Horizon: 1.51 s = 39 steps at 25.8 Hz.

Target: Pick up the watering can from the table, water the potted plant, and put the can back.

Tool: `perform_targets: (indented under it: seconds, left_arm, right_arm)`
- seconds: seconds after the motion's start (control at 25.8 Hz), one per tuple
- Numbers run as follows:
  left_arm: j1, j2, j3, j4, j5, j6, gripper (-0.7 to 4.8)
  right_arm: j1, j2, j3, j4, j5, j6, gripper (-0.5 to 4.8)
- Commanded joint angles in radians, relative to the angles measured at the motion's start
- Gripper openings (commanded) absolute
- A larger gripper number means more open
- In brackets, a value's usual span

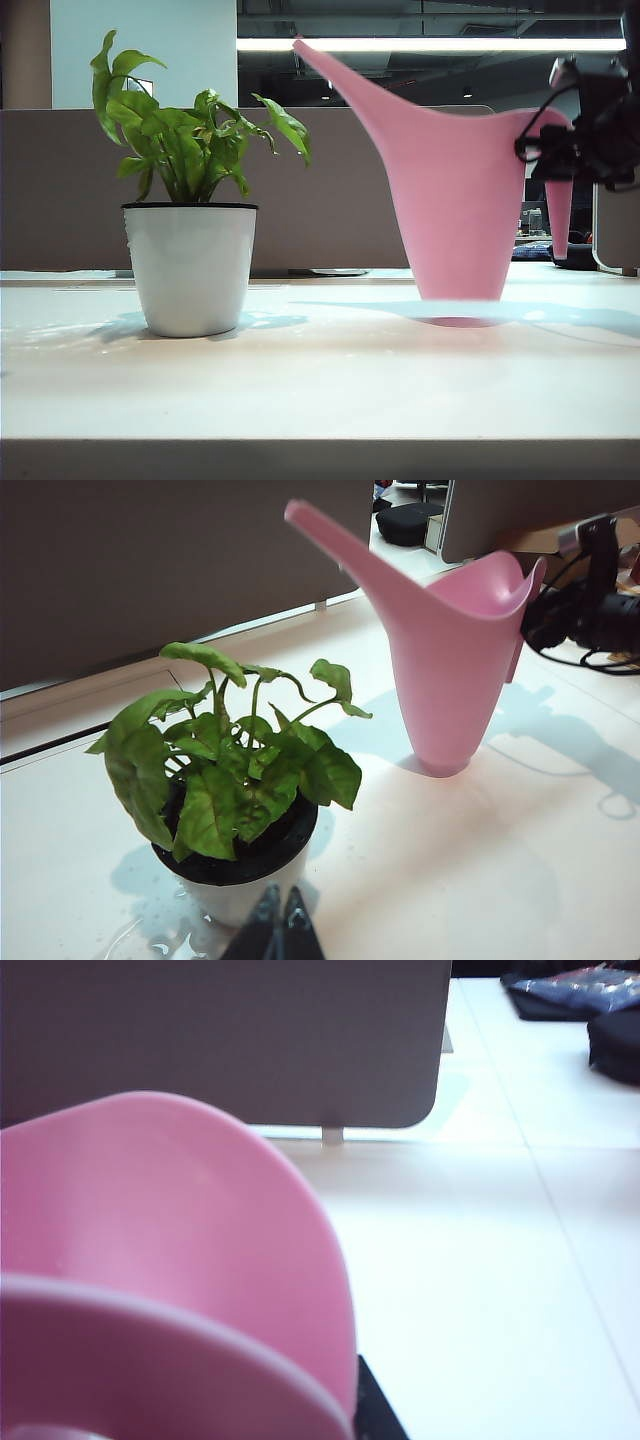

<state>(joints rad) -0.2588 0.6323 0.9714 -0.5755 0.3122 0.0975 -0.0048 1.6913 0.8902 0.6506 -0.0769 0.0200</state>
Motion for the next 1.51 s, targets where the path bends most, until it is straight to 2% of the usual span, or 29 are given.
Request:
perform_targets:
  seconds: [0.04, 0.5, 0.62, 0.85, 1.12, 1.32, 1.51]
  left_arm:
    - [0.002, -0.001, 0.004, 0.006, 0.003, 0.004, -0.05]
    - [0.002, -0.001, 0.004, -0.001, 0.003, 0.004, -0.05]
    - [0.002, 0.000, 0.004, -0.001, 0.003, 0.004, -0.05]
    - [0.002, -0.001, 0.004, -0.001, 0.003, 0.004, -0.05]
    - [0.002, -0.001, 0.004, -0.001, 0.003, 0.004, -0.05]
    - [0.002, -0.001, 0.004, 0.000, 0.003, 0.004, -0.05]
    - [0.002, -0.001, 0.004, 0.000, 0.003, 0.004, -0.05]
  right_arm:
    - [-0.001, 0.008, -0.017, 0.160, 0.013, 0.034, 0.97]
    - [-0.002, 0.050, -0.039, 0.216, 0.014, 0.024, 1.01]
    - [-0.002, 0.050, -0.042, 0.190, 0.003, 0.024, 1.50]
    - [-0.002, 0.050, -0.042, 0.171, 0.004, 0.024, 2.14]
    - [-0.002, 0.048, -0.042, 0.084, 0.004, 0.024, 2.14]
    - [-0.002, 0.020, -0.042, 0.026, 0.004, 0.019, 2.59]
    - [-0.002, -0.053, -0.042, -0.060, 0.004, -0.066, 2.67]
